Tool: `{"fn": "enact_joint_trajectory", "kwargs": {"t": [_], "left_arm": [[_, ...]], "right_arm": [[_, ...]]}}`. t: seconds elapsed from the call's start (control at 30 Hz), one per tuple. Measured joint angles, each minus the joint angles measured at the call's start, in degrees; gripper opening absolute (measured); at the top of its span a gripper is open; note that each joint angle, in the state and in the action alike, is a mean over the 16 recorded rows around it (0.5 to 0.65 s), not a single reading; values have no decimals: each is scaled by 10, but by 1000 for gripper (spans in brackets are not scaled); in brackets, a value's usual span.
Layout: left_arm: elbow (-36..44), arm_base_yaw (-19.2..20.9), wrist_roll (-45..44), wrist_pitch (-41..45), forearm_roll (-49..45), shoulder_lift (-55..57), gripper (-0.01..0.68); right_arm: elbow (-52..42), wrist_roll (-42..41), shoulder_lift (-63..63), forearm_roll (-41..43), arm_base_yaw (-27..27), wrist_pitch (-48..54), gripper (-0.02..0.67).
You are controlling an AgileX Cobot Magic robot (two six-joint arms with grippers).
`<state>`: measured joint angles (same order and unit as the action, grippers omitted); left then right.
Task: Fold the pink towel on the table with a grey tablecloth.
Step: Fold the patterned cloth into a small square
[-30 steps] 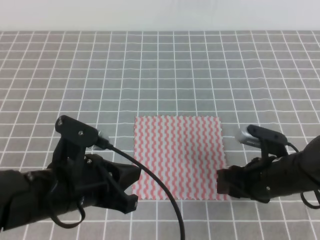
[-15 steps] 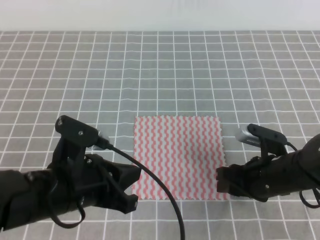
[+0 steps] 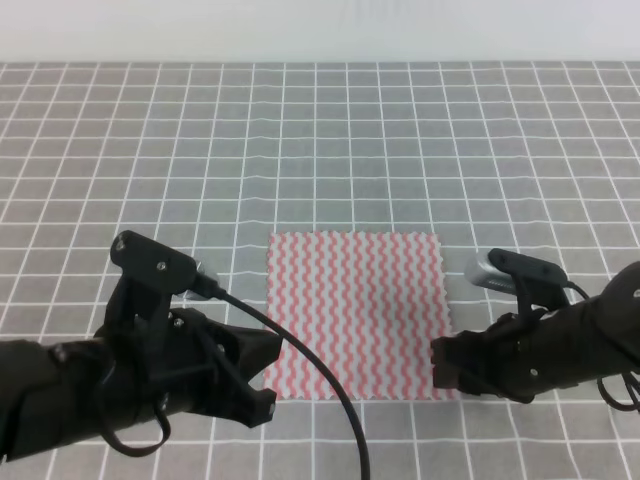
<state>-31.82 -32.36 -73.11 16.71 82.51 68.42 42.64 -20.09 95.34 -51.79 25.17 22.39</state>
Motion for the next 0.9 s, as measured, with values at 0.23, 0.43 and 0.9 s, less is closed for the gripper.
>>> {"fn": "enact_joint_trajectory", "kwargs": {"t": [0.23,0.43,0.9], "left_arm": [[0,0,0,0,0,0,-3],[0,0,0,1,0,1,-3],[0,0,-6,1,0,0,-3]], "right_arm": [[7,0,2,12,-4,20,263],[10,1,3,19,-6,27,191],[11,2,4,30,-7,20,-13]]}}
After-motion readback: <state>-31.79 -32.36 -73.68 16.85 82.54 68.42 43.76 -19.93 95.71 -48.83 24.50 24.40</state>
